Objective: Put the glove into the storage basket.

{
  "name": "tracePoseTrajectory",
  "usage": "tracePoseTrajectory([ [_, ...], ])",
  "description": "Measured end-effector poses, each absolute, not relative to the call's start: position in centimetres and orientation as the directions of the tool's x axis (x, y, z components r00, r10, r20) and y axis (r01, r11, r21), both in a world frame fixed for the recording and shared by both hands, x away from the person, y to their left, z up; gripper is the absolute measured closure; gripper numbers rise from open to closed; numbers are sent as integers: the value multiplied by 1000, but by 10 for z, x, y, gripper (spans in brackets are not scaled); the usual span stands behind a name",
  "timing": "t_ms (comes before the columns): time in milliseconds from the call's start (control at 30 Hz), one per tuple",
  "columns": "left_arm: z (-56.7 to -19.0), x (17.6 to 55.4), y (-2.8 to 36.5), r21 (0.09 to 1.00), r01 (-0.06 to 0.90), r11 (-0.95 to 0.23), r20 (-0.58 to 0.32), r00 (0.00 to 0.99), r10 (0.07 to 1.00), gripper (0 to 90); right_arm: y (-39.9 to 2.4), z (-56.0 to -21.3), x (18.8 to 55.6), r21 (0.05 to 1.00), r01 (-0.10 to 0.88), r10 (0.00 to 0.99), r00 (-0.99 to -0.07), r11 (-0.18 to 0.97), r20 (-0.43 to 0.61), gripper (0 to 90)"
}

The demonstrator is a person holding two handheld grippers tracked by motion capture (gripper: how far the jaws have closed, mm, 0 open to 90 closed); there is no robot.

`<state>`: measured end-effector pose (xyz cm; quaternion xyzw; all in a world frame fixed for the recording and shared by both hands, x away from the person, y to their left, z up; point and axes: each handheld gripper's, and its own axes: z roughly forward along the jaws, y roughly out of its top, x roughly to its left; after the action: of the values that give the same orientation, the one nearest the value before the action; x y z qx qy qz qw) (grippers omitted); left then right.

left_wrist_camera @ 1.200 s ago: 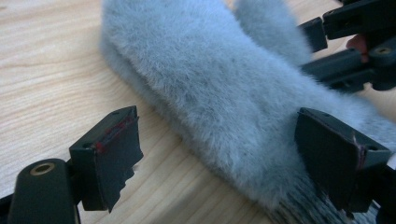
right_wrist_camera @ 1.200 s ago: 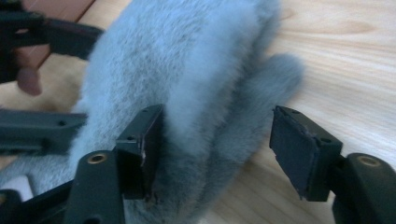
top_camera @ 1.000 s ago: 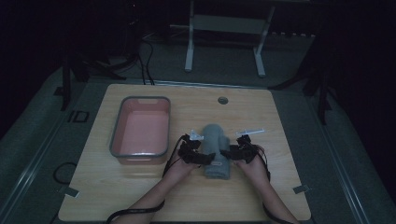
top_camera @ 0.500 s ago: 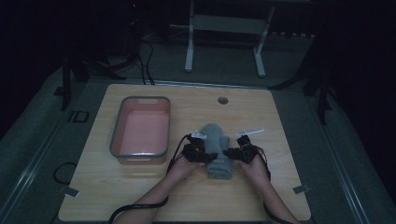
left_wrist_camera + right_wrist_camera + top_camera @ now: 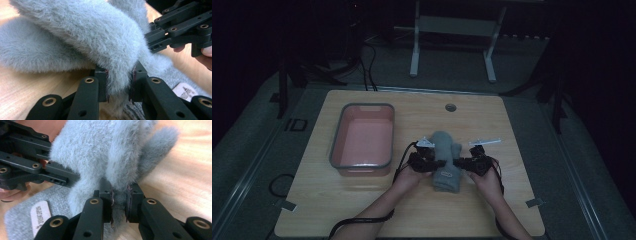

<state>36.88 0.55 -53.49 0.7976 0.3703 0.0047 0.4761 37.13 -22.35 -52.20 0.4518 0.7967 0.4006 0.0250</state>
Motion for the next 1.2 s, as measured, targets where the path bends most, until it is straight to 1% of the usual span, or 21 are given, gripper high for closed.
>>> tracePoseTrajectory([
  [167, -511, 368, 11, 788, 557, -263, -334, 745, 578, 753, -225, -500, 367, 697, 676, 728, -600, 239, 332, 795],
  [367, -478, 369, 22, 817, 510, -270, -296, 772, 562, 753, -219, -467, 363, 748, 628, 714, -624, 217, 317, 797],
  [533, -457, 371, 32, 831, 485, -272, -269, 779, 567, 753, -211, -447, 366, 775, 600, 703, -638, 199, 314, 798],
  [900, -434, 375, 67, 834, 472, -287, -240, 777, 582, 753, -178, -426, 374, 792, 573, 675, -671, 209, 307, 801],
  [1200, -420, 371, 109, 838, 469, -280, -216, 756, 618, 752, -137, -412, 381, 804, 544, 634, -715, 241, 294, 802],
])
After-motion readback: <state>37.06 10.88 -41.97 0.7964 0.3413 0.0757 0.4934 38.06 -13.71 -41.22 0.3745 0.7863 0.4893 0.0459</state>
